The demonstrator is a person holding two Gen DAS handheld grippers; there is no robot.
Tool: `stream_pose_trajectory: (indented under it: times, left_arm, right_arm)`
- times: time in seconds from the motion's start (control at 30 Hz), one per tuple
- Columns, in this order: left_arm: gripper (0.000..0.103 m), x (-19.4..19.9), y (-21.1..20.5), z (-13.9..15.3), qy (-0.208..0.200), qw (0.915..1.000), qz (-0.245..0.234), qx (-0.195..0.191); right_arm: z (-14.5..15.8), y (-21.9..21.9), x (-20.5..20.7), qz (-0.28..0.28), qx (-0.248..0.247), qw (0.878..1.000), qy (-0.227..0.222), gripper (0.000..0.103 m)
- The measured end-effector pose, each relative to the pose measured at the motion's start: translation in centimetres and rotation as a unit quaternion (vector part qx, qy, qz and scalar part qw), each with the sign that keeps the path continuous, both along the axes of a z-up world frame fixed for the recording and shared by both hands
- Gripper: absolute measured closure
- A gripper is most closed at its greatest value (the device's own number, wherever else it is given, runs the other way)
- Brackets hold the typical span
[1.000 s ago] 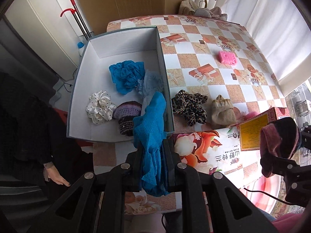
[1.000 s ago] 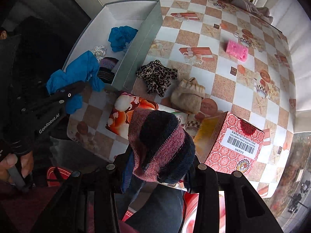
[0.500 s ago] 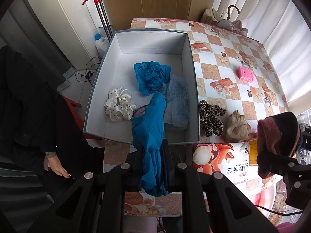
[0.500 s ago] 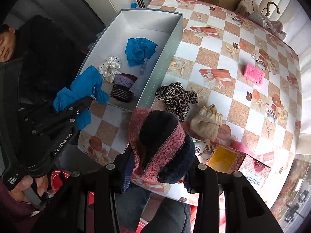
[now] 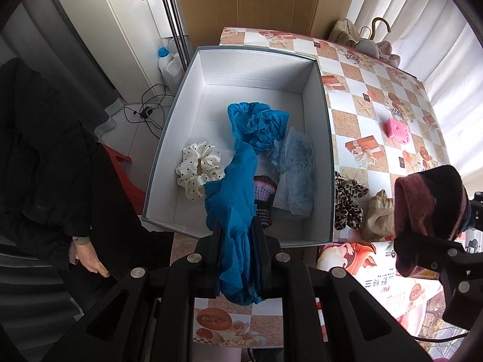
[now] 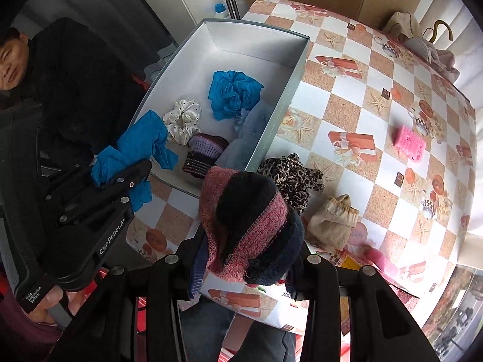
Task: Organize soft objects
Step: 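Carry the blue glove and knit item with both tools over the white box, then open both tools to drop the glove and knit item into the box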
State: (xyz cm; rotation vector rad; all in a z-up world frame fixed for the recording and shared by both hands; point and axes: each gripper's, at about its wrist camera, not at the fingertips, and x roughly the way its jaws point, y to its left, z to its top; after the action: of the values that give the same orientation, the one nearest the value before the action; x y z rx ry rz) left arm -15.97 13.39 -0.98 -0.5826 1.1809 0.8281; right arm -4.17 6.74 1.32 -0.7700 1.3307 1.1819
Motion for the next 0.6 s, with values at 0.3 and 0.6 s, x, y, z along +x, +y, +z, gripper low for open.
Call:
stream_pose_trajectory:
  times: [0.3, 0.6]
  left_arm:
    - [0.086, -0.1, 2.7, -0.5, -0.002, 0.9996, 0.028, 0.0]
    - [0.086, -0.6, 4.9, -2.4, -0.008, 0.9976, 0.059, -0.036]
  right_arm:
    - [-0.5, 4.3, 0.3, 0.003, -0.002, 1.0, 0.015, 0.06]
    - [-1.8, 7.6, 0.5, -0.008, -0.014, 0.999, 0.038, 0.06]
